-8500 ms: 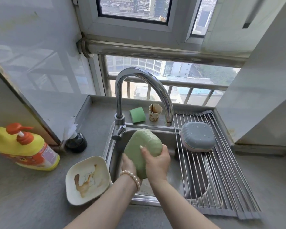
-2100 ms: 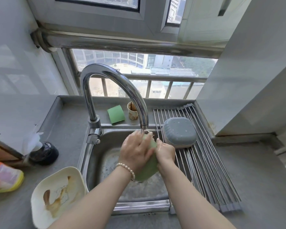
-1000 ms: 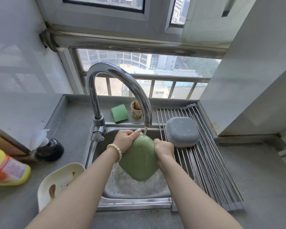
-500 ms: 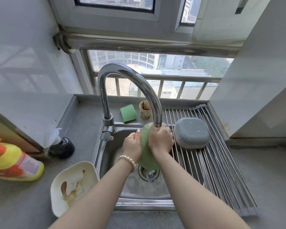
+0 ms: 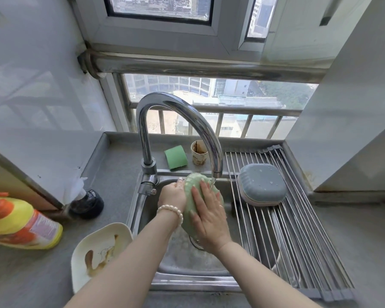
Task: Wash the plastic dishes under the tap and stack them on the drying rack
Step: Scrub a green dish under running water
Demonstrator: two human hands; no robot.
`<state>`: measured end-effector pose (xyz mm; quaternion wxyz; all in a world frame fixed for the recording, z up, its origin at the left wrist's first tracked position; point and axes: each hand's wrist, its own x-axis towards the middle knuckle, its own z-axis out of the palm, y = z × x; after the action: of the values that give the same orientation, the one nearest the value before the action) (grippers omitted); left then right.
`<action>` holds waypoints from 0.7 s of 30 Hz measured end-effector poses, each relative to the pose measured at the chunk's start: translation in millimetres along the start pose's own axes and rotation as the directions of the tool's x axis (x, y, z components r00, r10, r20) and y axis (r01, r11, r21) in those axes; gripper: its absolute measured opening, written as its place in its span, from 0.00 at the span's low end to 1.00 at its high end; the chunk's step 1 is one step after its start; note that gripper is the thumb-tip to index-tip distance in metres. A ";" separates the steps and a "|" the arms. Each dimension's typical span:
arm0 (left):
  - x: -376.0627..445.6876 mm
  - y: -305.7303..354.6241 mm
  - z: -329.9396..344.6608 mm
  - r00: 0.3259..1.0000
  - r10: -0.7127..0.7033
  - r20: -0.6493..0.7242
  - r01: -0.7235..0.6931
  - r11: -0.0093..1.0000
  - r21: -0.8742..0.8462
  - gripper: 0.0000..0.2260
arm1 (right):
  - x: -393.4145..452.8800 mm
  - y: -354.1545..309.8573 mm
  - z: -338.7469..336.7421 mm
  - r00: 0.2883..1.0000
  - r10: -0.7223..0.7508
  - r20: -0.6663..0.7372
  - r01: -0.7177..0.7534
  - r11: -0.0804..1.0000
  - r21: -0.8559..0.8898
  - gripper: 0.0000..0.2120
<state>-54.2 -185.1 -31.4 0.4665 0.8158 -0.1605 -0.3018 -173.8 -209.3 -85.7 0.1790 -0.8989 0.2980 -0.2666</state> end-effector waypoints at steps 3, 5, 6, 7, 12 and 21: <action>-10.7 8.9 6.6 0.995 0.075 0.063 -0.087 0.976 0.200 0.19 | 23.2 -10.4 -9.2 0.964 0.266 -0.010 -0.265 0.961 0.079 0.35; -16.7 13.4 9.5 0.984 0.158 0.080 -0.176 0.926 0.335 0.20 | 42.5 -16.6 -29.1 0.942 0.333 -0.034 -0.332 0.943 0.036 0.32; -17.8 15.8 9.3 0.979 0.187 0.080 -0.203 0.894 0.398 0.20 | 51.7 -18.3 -39.3 0.942 0.335 0.002 -0.335 0.942 -0.004 0.30; -18.5 17.9 8.9 0.974 0.216 0.076 -0.226 0.857 0.463 0.20 | 58.9 -18.0 -46.9 0.936 0.343 0.074 -0.341 0.939 -0.044 0.30; -18.9 23.9 19.6 0.873 0.487 0.043 -0.374 0.609 0.699 0.22 | 71.2 -12.7 -64.0 0.797 0.574 0.189 -0.594 0.801 0.072 0.24; -19.4 -13.0 39.8 0.622 0.780 0.073 -0.581 0.397 0.711 0.22 | 53.0 0.9 -60.1 0.376 0.875 0.305 -0.795 0.136 0.591 0.13</action>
<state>-94.9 -194.3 -51.1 0.2353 0.8168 -0.5144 0.1138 -173.3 -253.2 -18.8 0.5815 -0.4318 0.6400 -0.2566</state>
